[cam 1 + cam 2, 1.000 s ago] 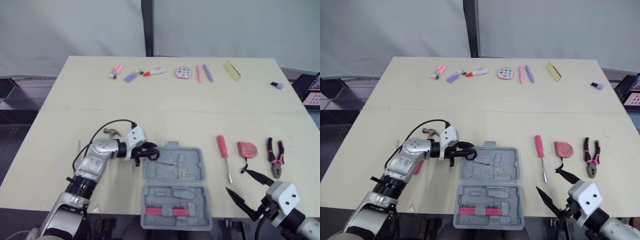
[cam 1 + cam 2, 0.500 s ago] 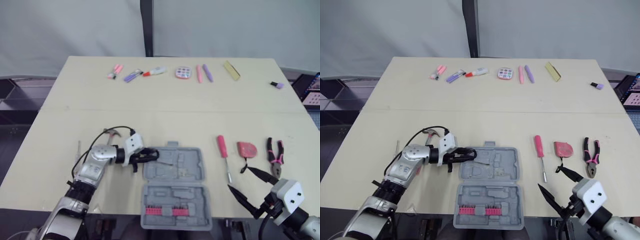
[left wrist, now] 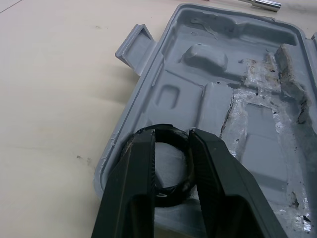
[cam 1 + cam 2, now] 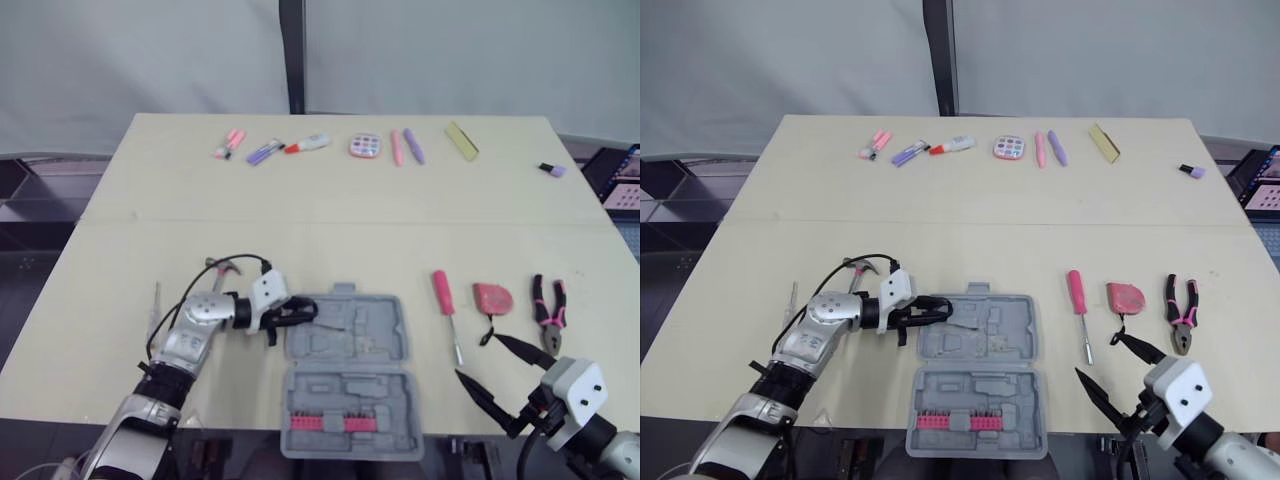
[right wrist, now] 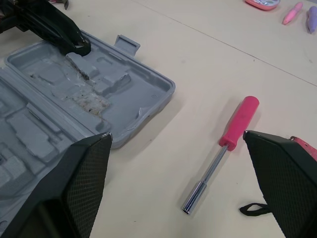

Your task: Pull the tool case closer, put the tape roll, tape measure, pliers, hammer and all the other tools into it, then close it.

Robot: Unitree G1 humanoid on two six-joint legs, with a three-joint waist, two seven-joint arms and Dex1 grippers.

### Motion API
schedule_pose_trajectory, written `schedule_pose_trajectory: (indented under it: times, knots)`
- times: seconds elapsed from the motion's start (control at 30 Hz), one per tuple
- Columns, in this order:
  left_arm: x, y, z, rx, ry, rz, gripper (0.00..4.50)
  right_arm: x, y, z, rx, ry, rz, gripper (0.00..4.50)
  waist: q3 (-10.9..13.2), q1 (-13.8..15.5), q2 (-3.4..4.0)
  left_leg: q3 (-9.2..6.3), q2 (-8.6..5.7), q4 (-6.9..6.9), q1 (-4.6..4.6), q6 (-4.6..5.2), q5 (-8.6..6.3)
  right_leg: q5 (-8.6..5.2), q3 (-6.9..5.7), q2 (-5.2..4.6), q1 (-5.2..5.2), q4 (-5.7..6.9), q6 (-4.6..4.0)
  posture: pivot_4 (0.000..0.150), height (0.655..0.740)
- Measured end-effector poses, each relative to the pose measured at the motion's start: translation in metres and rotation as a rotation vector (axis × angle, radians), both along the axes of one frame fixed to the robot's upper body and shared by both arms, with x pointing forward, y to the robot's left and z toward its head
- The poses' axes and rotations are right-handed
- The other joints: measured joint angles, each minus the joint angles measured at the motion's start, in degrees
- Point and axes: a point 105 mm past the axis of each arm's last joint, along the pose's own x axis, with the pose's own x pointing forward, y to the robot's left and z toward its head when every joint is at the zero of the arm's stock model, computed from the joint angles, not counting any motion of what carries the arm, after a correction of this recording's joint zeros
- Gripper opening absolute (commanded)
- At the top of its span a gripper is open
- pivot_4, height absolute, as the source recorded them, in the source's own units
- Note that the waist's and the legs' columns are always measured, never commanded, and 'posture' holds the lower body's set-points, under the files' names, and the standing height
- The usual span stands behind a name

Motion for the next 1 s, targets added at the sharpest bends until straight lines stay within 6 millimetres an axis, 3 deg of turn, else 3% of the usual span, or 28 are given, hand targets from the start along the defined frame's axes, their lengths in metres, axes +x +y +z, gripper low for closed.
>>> schedule_pose_trajectory:
  times: [0.2, 0.3, 0.47, 0.57, 0.7, 0.97, 1.0]
  knots:
    - [-0.001, 0.001, 0.005, -0.065, 0.043, 0.035, 1.21, 0.000, 0.000, 0.000, 0.000, -0.002, 0.001, 4.50, 0.0, 0.0, 0.00, 0.00, 0.02, 0.00, -0.03, 0.00, 0.00, 0.00, 0.01, 0.00, -0.01, -0.02, 0.00, 0.150, 0.7134]
    - [-0.001, 0.003, 0.028, -0.120, 0.029, 0.050, 1.21, 0.002, 0.001, 0.002, -0.001, -0.011, 0.005, 4.50, 0.0, 0.0, 0.00, -0.01, 0.03, 0.01, -0.05, -0.01, 0.00, 0.00, 0.04, 0.00, -0.01, -0.05, 0.00, 0.150, 0.7134]
    - [-0.007, 0.038, 0.073, -0.135, -0.009, 0.118, 1.21, 0.010, 0.004, 0.005, -0.013, -0.021, 0.031, 4.50, 0.0, -0.3, 0.05, 0.02, 0.07, -0.10, 0.02, -0.01, 0.00, 0.00, 0.07, 0.01, -0.02, -0.05, 0.00, 0.150, 0.7134]
    - [-0.027, 0.060, 0.063, -0.090, 0.053, 0.160, 1.21, 0.013, 0.004, 0.002, -0.027, 0.007, 0.045, 4.50, -0.1, -0.4, 0.20, 0.04, 0.07, -0.20, 0.07, -0.01, 0.00, 0.00, 0.15, 0.00, -0.02, -0.09, 0.00, 0.150, 0.7134]
    - [-0.075, 0.083, 0.030, -0.072, 0.225, 0.222, 1.21, 0.012, 0.003, -0.013, -0.106, 0.123, 0.093, 4.50, -0.1, -0.1, 0.19, 0.03, 0.08, -0.19, -0.03, -0.01, 0.00, 0.00, 0.32, -0.01, 0.05, -0.50, -0.01, 0.150, 0.7134]
    - [-0.137, 0.099, 0.009, -0.082, 0.311, 0.362, 1.21, 0.007, 0.000, -0.026, -0.119, 0.203, 0.091, 4.50, -0.1, 1.2, 0.16, 0.01, 0.08, -0.19, -0.01, -0.01, 0.01, 0.00, 0.37, 0.00, 0.47, -1.25, -0.01, 0.150, 0.7134]
    - [-0.143, 0.100, 0.006, -0.085, 0.316, 0.375, 0.94, 0.006, 0.001, -0.028, -0.115, 0.211, 0.096, 4.50, -0.1, 1.2, 0.15, 0.01, 0.09, -0.20, -0.02, -0.01, 0.00, -0.01, 0.36, 0.01, 0.51, -1.34, -0.01, 0.150, 0.7134]
